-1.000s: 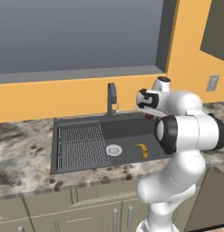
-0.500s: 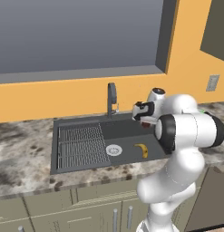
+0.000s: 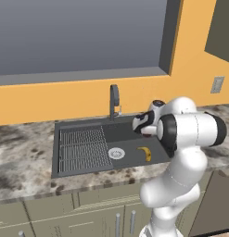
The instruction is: There is a mixed pile of frozen fruits and vegetables on the counter. Locate all the frozen vegetables and place the items in a bowl on the counter. Take all the frozen fruits and defrost them in a running sink.
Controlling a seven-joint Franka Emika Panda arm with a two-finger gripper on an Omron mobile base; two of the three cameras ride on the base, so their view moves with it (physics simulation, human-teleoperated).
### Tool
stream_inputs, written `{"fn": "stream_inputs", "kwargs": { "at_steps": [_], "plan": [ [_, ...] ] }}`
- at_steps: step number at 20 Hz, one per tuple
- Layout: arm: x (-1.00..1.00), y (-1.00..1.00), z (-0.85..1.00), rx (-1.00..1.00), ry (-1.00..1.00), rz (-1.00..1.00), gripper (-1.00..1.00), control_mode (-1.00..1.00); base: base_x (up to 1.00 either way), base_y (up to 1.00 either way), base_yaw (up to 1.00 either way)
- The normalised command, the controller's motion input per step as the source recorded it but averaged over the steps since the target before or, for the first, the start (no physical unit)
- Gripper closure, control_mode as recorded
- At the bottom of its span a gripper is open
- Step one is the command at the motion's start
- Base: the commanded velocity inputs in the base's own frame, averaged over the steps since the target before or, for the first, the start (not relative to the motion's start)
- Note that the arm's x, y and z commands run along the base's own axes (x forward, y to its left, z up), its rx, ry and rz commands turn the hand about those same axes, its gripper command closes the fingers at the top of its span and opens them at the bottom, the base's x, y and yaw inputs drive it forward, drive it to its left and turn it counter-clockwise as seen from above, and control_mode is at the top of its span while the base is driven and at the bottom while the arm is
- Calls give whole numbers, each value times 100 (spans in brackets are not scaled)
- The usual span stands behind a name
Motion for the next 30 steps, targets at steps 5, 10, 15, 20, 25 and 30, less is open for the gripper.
{"fn": "stream_inputs", "kwargs": {
  "at_steps": [5,10,15,20,25,30],
  "plan": [
    [0,5,-30,-1,0,2,100,-100,0,0,0],
    [0,1,-20,0,0,1,100,-100,0,0,0],
    [0,2,-25,0,0,0,100,-100,0,0,0],
    [0,3,-30,-2,0,1,100,-100,0,0,0],
    [0,3,-29,-2,0,1,100,-100,0,0,0],
    [0,2,-24,-1,0,1,100,-100,0,0,0]
  ]
}}
